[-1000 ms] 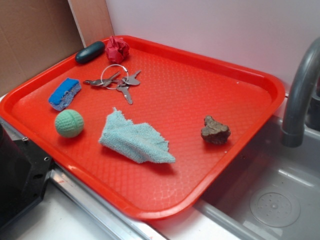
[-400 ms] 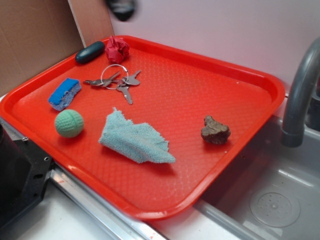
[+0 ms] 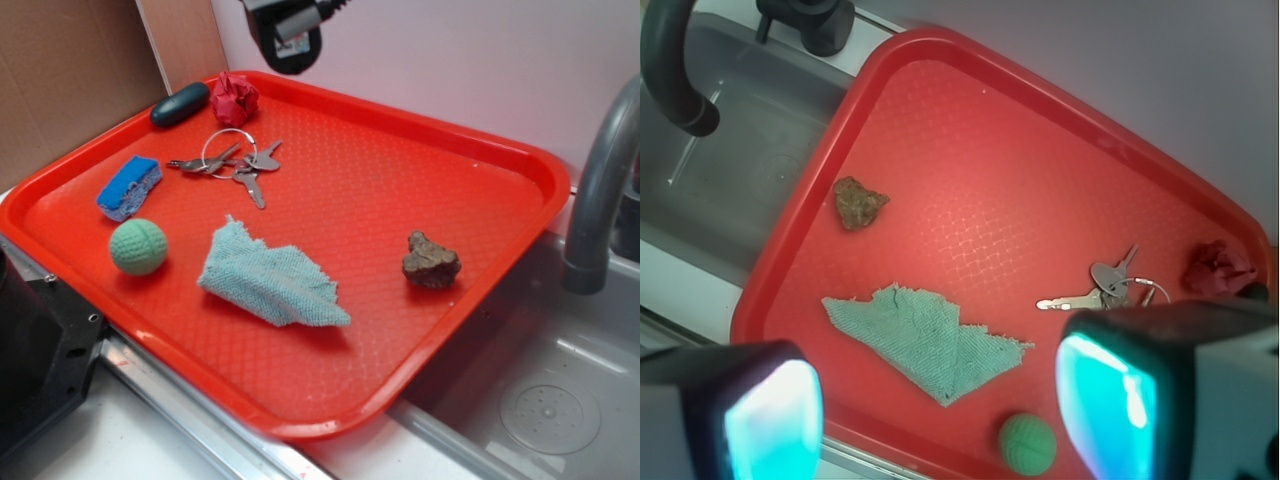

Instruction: Grab the rock.

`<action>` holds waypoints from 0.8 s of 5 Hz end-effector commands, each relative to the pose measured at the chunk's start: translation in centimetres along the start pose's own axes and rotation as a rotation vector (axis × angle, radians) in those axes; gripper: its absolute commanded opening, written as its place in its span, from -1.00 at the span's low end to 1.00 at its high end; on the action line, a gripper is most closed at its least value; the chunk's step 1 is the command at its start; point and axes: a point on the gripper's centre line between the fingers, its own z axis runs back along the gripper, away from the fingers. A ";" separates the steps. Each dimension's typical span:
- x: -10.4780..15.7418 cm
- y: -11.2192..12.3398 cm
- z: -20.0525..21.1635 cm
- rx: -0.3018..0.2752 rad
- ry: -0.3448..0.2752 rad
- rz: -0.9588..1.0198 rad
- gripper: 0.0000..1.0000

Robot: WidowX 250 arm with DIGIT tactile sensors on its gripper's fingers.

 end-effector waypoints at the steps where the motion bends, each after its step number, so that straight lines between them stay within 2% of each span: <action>1: 2.4 -2.1 -3.8 -0.035 -0.068 -0.094 1.00; 2: 3.5 -4.0 -8.2 -0.049 -0.119 -0.212 1.00; 4: 5.6 -5.1 -14.2 -0.057 -0.133 -0.392 1.00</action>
